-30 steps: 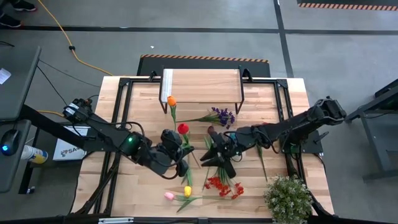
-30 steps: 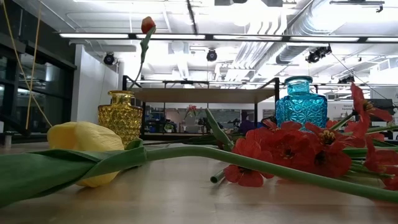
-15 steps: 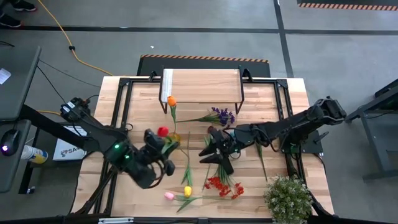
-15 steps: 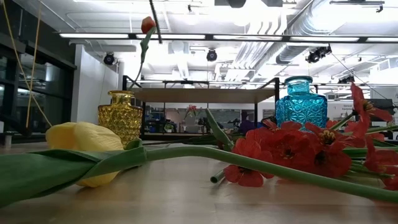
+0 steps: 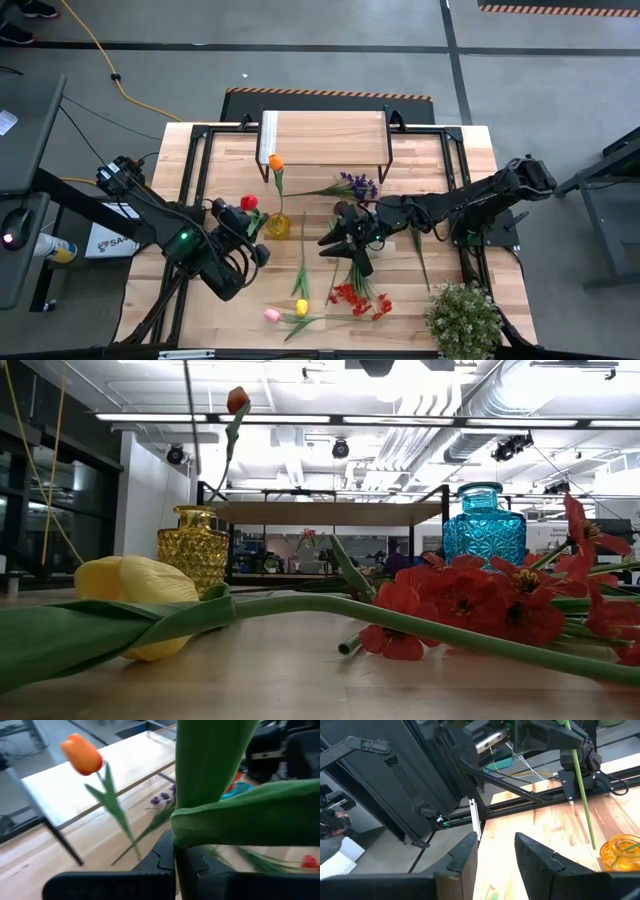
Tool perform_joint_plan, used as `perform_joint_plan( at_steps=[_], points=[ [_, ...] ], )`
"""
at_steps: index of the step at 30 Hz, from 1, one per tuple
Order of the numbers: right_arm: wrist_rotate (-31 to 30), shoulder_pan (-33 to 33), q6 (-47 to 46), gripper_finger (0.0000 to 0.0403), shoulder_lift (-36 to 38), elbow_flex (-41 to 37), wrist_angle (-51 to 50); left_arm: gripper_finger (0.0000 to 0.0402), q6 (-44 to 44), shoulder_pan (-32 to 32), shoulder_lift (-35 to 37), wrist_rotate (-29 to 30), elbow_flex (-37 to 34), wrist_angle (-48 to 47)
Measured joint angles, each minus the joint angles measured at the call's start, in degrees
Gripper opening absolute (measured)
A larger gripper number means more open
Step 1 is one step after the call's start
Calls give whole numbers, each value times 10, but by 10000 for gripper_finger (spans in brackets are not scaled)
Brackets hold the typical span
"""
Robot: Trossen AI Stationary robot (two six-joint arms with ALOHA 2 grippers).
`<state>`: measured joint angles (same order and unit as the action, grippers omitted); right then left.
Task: Pick and place flowers into a vace then onto a shelf
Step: Put the red tulip into the yellow vase
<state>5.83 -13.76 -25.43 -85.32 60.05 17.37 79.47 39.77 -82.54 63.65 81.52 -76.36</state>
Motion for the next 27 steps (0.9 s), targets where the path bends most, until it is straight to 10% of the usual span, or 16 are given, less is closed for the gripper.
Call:
perform_joint_plan(
  at_steps=[27],
  points=[
    [-27,7,19,119,0,0,0,32,85,-5,-26,21,-1,-80]
  ],
)
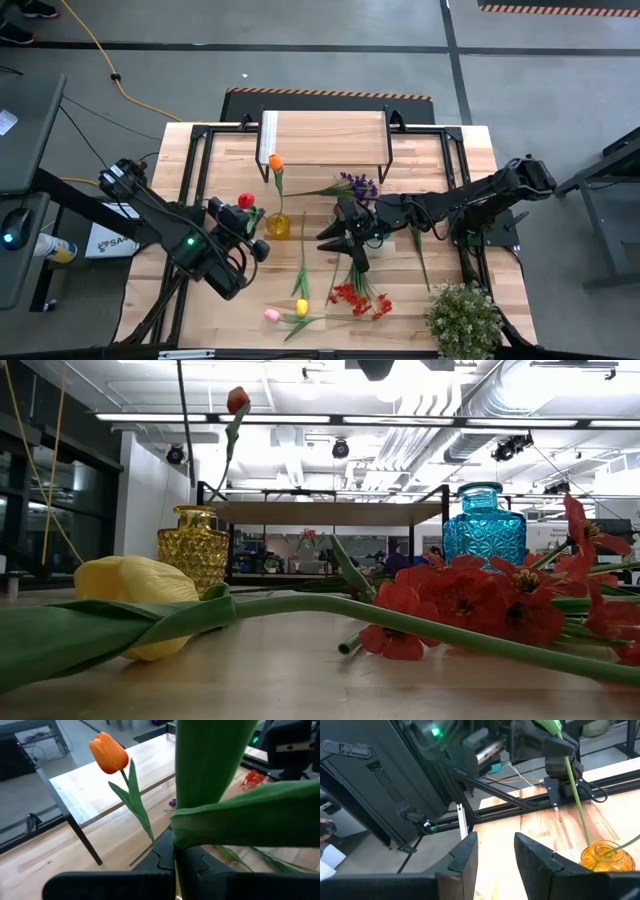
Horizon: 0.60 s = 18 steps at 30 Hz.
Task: Pick and place flowers into a vace then onto a shelf
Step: Put the red tulip into the yellow vase
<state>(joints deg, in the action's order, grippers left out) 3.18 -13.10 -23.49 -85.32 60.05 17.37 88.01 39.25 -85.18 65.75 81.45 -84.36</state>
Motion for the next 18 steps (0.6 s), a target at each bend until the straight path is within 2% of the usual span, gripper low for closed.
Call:
perform_joint_plan(
  at_steps=[11,18],
  points=[
    [2,0,0,118,0,0,0,32,6,-55,-55,-41,0,-7],
    [3,0,0,118,0,0,-2,32,24,-55,-83,-57,0,-7]
  ],
)
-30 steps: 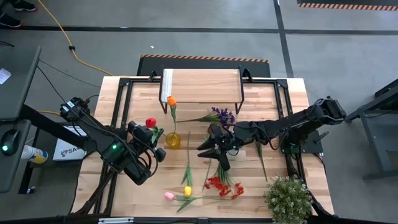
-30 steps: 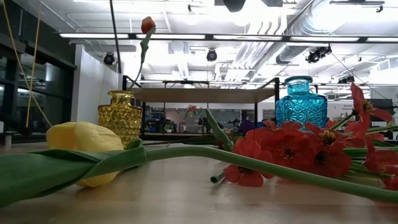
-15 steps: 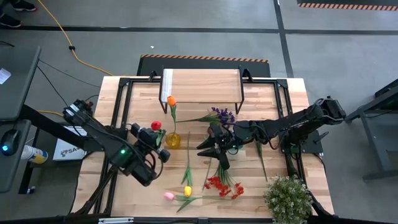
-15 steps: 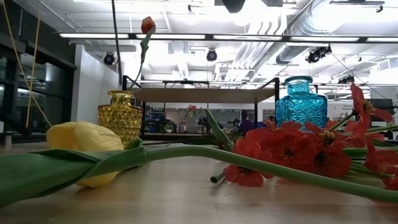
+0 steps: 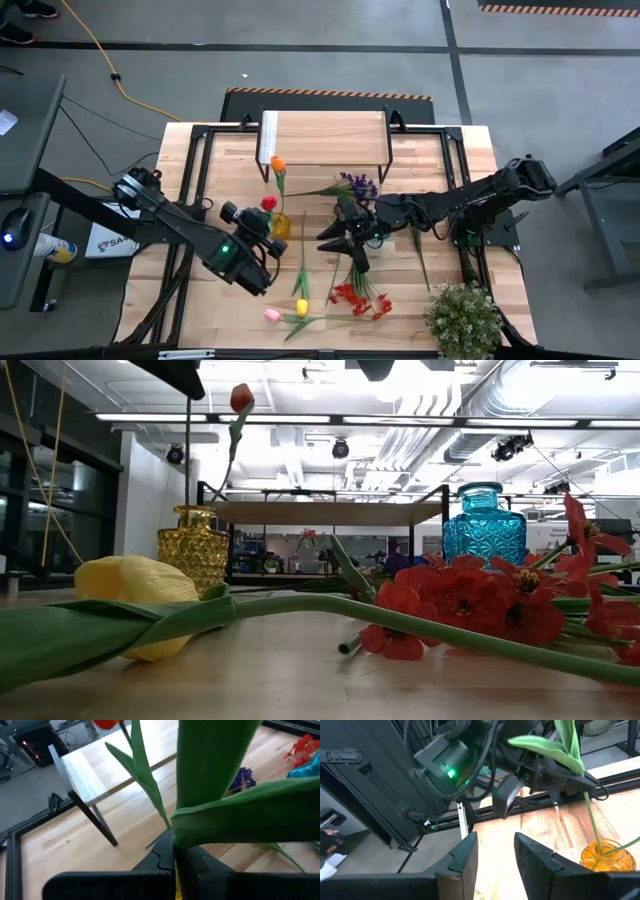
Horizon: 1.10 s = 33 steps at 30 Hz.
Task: Pick and place flowers into a vace then onto a shelf
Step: Put the red tulip into the yellow vase
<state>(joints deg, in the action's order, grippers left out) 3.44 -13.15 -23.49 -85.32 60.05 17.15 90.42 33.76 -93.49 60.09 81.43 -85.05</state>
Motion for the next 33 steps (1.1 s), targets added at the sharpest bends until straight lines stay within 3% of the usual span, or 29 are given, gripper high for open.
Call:
perform_joint_plan(
  at_steps=[11,20,27,33],
  points=[
    [0,0,0,118,0,0,-2,32,31,0,-42,-14,-2,5],
    [15,0,0,119,0,0,-2,32,71,0,-47,-35,-62,62],
    [15,0,0,118,0,0,-2,79,90,0,-48,-44,-74,62],
    [15,0,0,118,0,0,-2,91,88,0,-47,-44,-74,49]
  ],
)
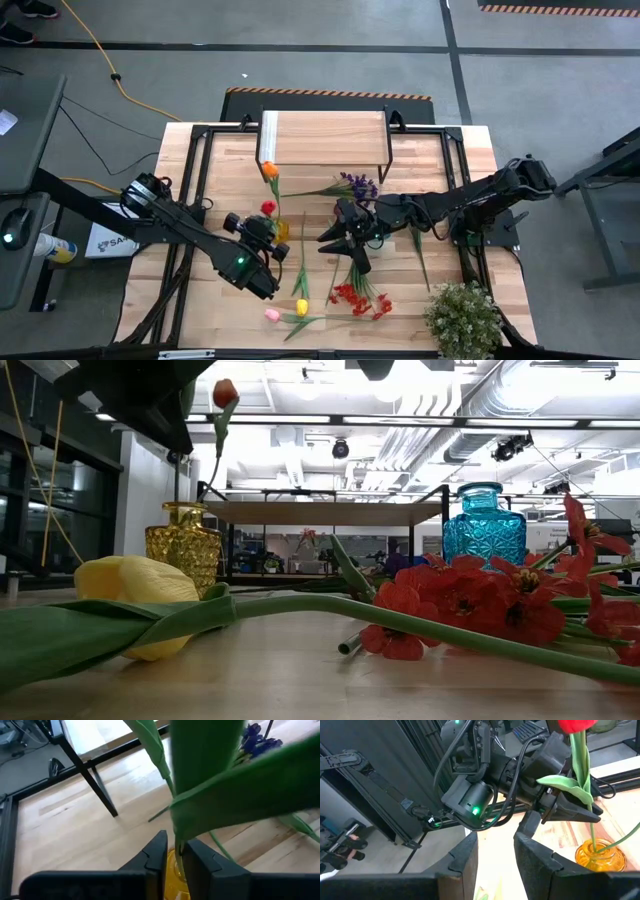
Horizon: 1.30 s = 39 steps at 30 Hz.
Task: Pick and place flowers into a vace then onto a shelf
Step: Put the red tulip into the yellow vase
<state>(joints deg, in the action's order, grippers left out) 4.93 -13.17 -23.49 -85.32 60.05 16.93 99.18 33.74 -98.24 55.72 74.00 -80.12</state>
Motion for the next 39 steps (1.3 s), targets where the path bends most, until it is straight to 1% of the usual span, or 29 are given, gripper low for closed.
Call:
perform_joint_plan(
  at_steps=[4,10,15,21,28,33,39],
  points=[
    [0,0,0,119,0,0,0,94,-32,0,0,-6,0,-5],
    [0,0,0,118,0,0,0,114,-35,0,0,-43,0,-39],
    [0,0,0,118,0,0,0,153,-35,0,0,-55,0,-54],
    [0,0,0,118,0,0,0,215,-49,0,0,-63,0,-56],
    [0,0,0,119,0,0,0,278,-49,0,0,-97,0,-73],
    [0,0,4,118,0,0,0,305,-49,0,1,-119,0,-85],
    [0,0,5,118,0,0,-1,316,-49,0,1,-125,0,-85]
  ],
)
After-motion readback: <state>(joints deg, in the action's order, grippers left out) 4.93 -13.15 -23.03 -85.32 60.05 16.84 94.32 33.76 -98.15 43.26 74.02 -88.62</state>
